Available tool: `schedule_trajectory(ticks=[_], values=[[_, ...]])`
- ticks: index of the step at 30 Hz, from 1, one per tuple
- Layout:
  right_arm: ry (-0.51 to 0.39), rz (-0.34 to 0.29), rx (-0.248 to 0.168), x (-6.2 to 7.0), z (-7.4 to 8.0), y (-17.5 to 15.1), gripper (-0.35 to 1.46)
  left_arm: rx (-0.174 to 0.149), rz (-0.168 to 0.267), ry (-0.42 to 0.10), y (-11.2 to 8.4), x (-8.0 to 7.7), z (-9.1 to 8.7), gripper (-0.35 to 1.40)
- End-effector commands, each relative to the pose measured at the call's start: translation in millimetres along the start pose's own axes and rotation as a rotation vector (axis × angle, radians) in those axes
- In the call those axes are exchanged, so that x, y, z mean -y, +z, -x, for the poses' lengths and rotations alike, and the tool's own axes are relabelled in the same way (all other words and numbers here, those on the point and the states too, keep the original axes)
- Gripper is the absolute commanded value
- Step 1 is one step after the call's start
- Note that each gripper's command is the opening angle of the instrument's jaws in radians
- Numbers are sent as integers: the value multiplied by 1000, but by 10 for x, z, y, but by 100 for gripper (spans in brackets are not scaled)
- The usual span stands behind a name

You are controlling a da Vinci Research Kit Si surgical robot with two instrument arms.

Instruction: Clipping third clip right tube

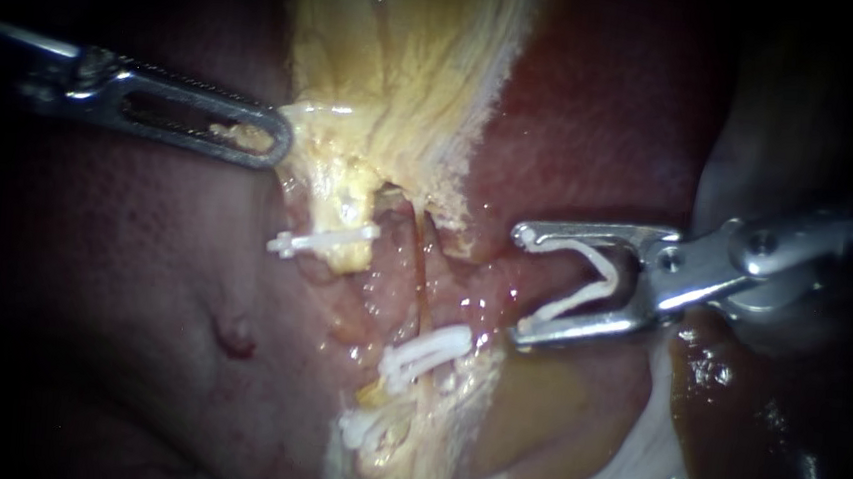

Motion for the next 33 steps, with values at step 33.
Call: schedule_trajectory(ticks=[33], values=[[252, -41, -42, -50, 54, 77, 50, 2, 5, 1, 4, 1, -4, -35]])
